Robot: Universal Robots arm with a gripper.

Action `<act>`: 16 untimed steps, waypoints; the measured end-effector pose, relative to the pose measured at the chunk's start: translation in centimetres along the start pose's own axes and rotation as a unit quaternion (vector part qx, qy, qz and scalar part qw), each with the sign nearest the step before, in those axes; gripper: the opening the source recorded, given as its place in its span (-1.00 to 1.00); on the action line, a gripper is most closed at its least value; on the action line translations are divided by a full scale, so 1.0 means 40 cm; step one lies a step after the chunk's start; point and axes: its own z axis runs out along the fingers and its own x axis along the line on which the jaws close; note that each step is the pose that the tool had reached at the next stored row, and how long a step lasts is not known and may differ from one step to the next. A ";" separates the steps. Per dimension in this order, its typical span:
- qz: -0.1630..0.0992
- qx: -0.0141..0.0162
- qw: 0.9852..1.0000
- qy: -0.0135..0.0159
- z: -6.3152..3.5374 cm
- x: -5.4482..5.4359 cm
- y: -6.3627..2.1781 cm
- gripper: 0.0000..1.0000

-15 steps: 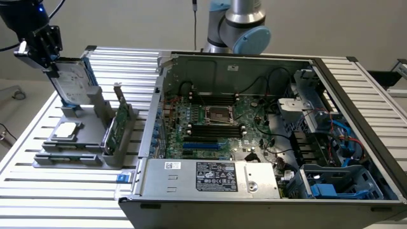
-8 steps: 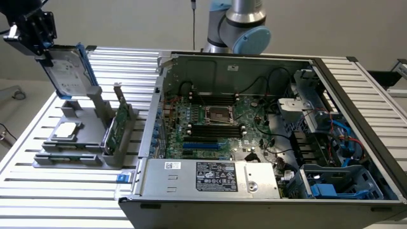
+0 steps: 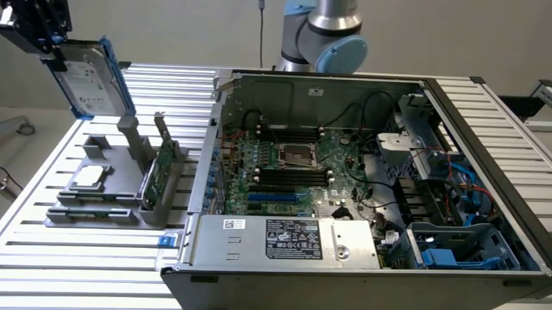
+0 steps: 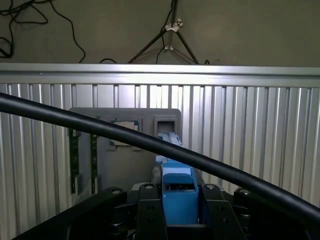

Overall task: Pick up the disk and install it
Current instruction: 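Pick up the disk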

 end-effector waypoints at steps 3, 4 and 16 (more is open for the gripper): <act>0.000 0.000 1.000 0.000 -0.034 0.000 -0.033 -0.35; 0.000 0.000 1.000 0.000 -0.046 0.000 -0.044 -0.35; 0.000 -0.004 1.000 -0.001 -0.184 0.004 -0.179 -0.35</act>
